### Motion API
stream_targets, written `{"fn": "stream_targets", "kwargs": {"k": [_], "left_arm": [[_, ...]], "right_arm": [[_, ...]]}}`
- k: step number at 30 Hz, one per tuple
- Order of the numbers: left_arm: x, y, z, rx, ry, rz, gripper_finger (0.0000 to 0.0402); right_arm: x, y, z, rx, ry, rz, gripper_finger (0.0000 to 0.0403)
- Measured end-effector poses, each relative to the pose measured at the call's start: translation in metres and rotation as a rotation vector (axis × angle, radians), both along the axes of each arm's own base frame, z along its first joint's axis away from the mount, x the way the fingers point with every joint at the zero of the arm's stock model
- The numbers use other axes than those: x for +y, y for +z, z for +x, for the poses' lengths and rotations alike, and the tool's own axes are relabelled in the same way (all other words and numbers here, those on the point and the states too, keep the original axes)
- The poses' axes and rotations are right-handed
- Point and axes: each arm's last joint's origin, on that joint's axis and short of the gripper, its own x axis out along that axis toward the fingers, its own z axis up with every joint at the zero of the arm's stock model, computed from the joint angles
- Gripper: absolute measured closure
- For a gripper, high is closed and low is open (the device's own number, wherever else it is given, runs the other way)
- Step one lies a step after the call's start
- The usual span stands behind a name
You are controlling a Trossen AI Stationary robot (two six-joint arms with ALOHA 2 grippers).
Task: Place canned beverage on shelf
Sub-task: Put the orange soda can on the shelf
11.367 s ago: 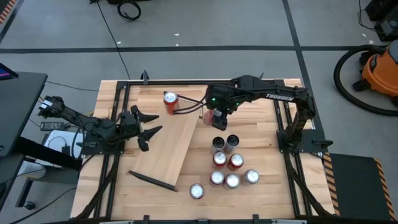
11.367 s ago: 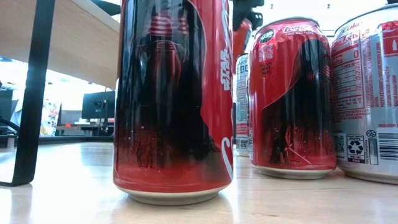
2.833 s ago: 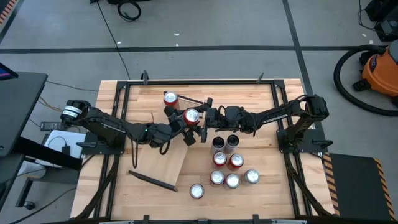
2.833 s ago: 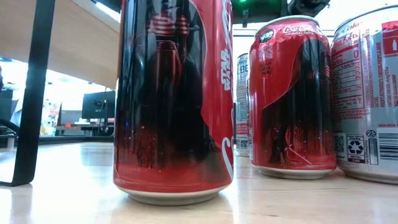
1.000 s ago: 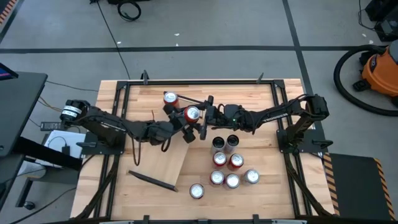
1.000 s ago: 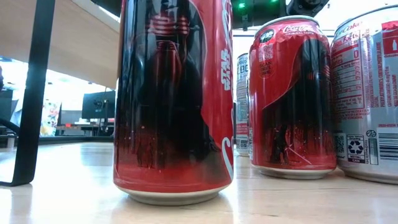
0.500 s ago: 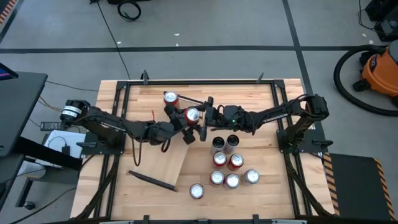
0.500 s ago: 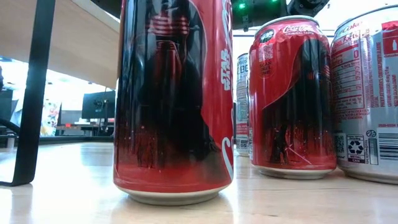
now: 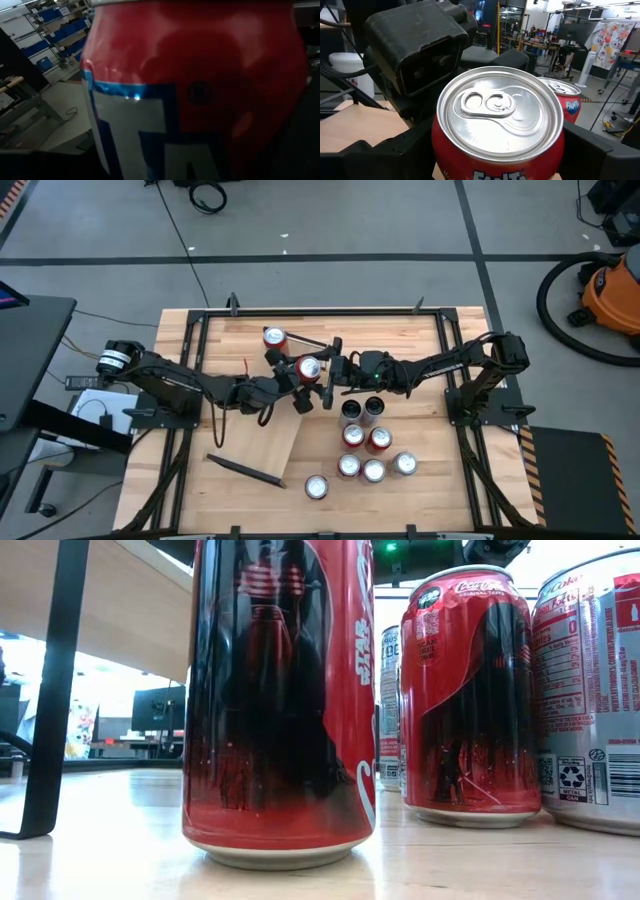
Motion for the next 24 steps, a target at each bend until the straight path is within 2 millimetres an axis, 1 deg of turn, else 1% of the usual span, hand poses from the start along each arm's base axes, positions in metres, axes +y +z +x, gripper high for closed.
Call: {"fn": "stream_targets", "kwargs": {"k": [6,11,15,24], "left_arm": [[0.0051,0.0001,0.0005,-0.03,0.031,-0.035,0.0083],[0.0054,0.0,0.0004,-0.035,0.043,-0.04,0.0083],[0.0052,-0.0003,-0.0005,-0.082,0.107,-0.078,0.0083],[0.0029,0.0016,-0.0004,-0.069,0.094,-0.04,0.0083]], "right_arm": [[0.0,0.0002,0.0,-0.003,0.001,0.006,0.0076],[-0.0001,-0.0001,0.0,0.0,0.0,0.005,0.0076],[-0.0003,0.0012,0.0002,-0.01,0.002,0.014,0.0076],[-0.0001,0.0021,0.0004,-0.018,-0.004,-0.007,0.0076]]}}
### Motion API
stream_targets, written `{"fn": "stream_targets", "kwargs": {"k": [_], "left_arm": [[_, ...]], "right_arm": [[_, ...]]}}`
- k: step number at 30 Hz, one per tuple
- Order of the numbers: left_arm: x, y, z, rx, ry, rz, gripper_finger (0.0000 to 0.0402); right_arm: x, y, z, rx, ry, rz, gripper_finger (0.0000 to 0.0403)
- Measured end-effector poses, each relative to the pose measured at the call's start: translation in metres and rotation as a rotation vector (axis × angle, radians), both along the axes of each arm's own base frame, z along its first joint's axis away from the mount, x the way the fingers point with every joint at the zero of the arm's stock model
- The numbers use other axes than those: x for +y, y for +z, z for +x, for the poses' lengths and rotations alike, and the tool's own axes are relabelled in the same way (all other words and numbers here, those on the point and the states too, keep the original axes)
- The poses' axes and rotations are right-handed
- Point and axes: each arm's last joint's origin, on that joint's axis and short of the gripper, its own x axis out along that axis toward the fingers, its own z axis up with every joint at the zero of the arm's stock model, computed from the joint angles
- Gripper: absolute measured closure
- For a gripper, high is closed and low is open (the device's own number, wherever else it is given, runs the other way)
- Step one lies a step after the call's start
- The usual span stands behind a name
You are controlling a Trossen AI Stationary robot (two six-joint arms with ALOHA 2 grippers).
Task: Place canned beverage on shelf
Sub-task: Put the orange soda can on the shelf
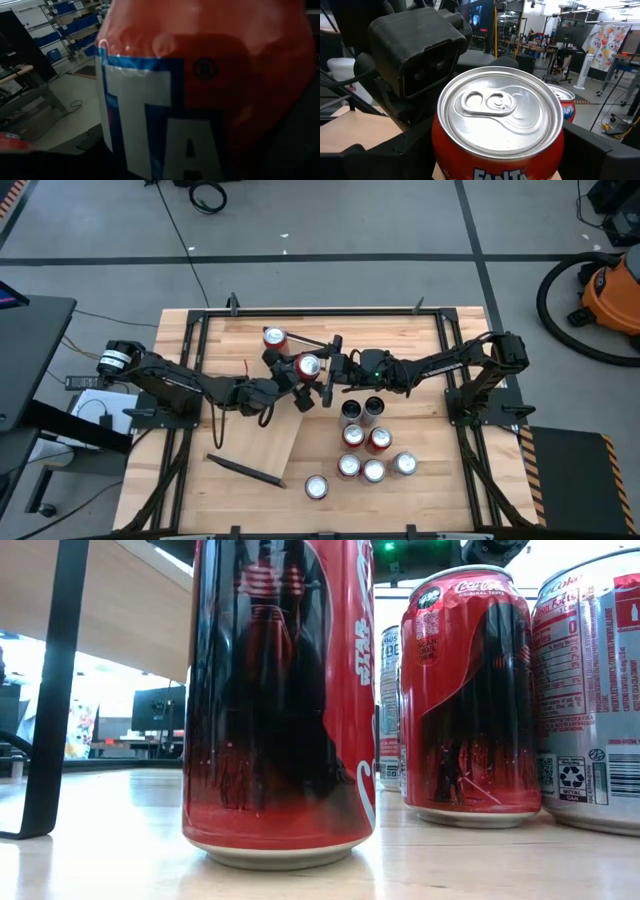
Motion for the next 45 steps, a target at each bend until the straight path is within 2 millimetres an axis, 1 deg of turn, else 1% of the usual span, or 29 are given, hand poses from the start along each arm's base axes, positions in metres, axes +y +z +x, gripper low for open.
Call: {"fn": "stream_targets", "kwargs": {"k": [10,13,18,21,25,26,39,45], "left_arm": [[-0.003,0.0,0.0,-0.01,-0.015,-0.009,0.0083],[-0.002,0.0,0.0,-0.04,-0.008,-0.045,0.0083],[-0.001,0.001,0.0,-0.045,0.0,-0.042,0.0082],[-0.003,0.003,-0.001,-0.065,0.029,-0.032,0.0064],[-0.009,0.005,-0.002,-0.066,0.026,-0.013,0.0016],[-0.009,0.005,-0.002,-0.065,0.023,-0.011,0.0009],[-0.009,0.005,-0.002,-0.06,0.021,-0.009,0.0005],[-0.018,0.004,-0.003,-0.034,-0.012,0.009,0.0005]], "right_arm": [[0.0,0.0,0.0,-0.001,-0.001,0.005,0.0076],[0.0,0.0,0.0,-0.005,0.006,0.022,0.0075],[0.001,0.0,0.0,-0.006,0.022,0.021,0.0075],[0.001,0.001,0.0,-0.011,0.023,0.003,0.0075],[0.0,0.001,0.0,-0.003,0.022,0.0,0.0075],[0.001,0.001,0.0,-0.004,0.023,0.0,0.0075],[0.0,0.001,0.0,-0.011,0.025,0.0,0.0075],[-0.003,0.001,0.0,-0.004,0.012,-0.015,0.0075]]}}
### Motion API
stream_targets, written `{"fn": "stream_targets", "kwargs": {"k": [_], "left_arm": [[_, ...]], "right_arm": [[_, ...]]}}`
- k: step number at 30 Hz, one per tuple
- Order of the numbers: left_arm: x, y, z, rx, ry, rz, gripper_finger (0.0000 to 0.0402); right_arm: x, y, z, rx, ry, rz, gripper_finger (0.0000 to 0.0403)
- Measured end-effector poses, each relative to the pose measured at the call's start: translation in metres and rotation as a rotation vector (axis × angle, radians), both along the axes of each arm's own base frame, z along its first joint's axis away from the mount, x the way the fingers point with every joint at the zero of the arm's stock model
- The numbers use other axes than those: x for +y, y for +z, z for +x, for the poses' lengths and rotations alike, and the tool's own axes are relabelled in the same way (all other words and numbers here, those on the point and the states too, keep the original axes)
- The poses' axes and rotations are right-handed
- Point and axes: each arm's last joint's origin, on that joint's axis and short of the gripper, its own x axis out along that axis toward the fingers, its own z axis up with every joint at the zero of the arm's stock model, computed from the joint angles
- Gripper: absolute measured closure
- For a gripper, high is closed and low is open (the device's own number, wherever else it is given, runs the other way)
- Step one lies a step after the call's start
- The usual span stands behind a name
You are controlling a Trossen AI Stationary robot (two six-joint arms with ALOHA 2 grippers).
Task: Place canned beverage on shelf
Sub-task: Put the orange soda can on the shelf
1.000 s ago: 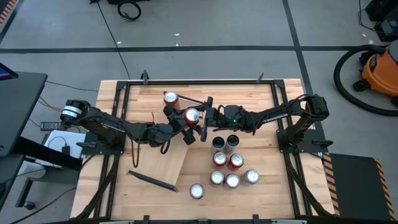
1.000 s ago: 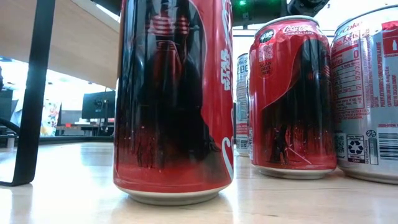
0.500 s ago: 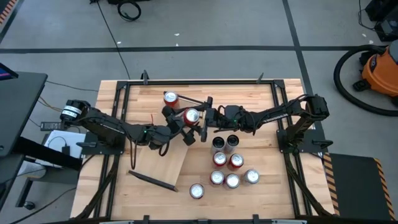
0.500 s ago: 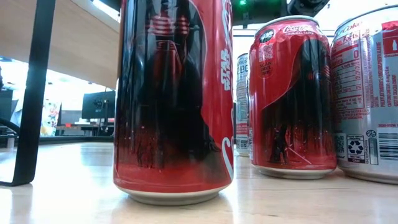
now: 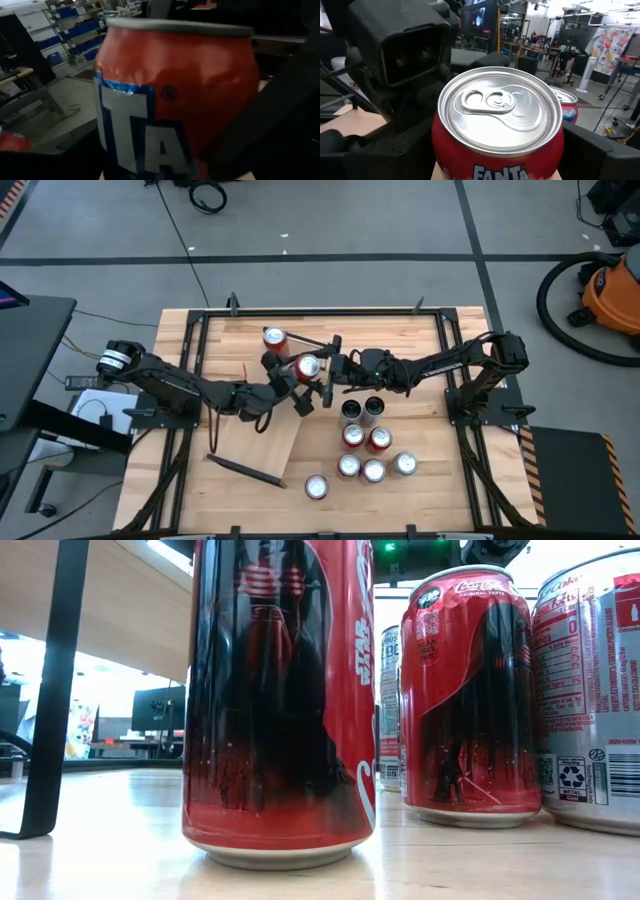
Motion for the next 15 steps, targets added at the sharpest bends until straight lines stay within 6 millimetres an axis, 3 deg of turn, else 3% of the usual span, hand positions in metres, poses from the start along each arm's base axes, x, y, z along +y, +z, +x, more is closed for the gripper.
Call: {"fn": "stream_targets", "kwargs": {"k": [15], "left_arm": [[-0.028,0.001,-0.009,0.02,0.016,0.052,0.0005]], "right_arm": [[-0.008,0.007,-0.004,-0.019,0.002,-0.026,0.0075]]}}
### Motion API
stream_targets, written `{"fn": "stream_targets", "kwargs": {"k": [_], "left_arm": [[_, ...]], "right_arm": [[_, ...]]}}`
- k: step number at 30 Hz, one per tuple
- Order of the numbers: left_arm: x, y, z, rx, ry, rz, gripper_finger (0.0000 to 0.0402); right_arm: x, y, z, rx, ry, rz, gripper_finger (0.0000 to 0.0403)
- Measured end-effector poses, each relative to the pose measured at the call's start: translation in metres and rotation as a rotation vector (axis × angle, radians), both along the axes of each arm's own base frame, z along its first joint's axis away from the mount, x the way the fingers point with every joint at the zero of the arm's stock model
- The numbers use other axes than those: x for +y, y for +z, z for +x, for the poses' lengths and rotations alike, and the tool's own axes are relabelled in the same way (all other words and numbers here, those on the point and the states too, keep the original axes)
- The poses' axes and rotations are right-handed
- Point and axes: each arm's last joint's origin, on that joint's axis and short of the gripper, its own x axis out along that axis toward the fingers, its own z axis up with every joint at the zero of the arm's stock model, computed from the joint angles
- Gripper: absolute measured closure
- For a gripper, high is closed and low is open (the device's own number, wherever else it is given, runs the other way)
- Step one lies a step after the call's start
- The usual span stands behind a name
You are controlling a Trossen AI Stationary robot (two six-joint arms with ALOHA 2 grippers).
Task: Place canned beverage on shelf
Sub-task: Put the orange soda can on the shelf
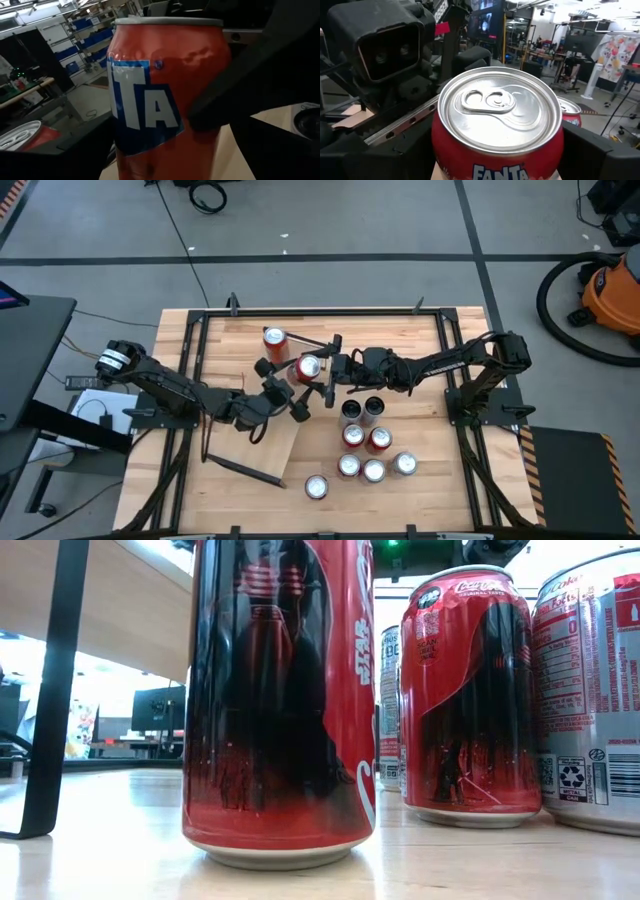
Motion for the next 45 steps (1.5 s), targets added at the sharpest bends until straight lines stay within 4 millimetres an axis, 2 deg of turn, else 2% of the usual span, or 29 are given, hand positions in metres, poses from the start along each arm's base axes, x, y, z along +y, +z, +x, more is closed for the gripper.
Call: {"fn": "stream_targets", "kwargs": {"k": [5,8,14,19,27,32,38,45], "left_arm": [[0.0,-0.004,-0.001,0.05,-0.001,0.021,0.0005],[0.0,-0.004,-0.003,0.109,0.043,0.095,0.0005],[-0.002,-0.004,-0.007,0.143,0.165,0.157,0.0005],[-0.015,-0.003,-0.013,0.191,0.194,0.225,0.0005],[-0.041,-0.001,-0.023,0.212,0.103,0.275,0.0005],[-0.042,0.023,-0.038,0.132,0.081,0.231,0.0005],[-0.031,0.059,-0.059,-0.01,-0.074,0.145,0.0005],[-0.022,0.075,-0.076,-0.076,-0.244,0.082,0.0005]], "right_arm": [[-0.002,-0.001,0.0,0.004,0.042,0.031,0.0075],[0.002,0.0,0.0,-0.001,0.068,0.05,0.0075],[0.002,0.011,-0.011,0.063,-0.077,-0.036,0.0075],[-0.002,0.029,-0.022,0.016,-0.076,-0.017,0.0075],[-0.011,0.016,-0.019,0.091,-0.059,0.066,0.0075],[-0.019,0.017,-0.018,0.111,-0.034,0.132,0.0075],[-0.026,0.014,0.002,0.201,-0.024,0.147,0.0075],[-0.027,0.019,0.013,0.241,-0.036,0.151,0.0075]]}}
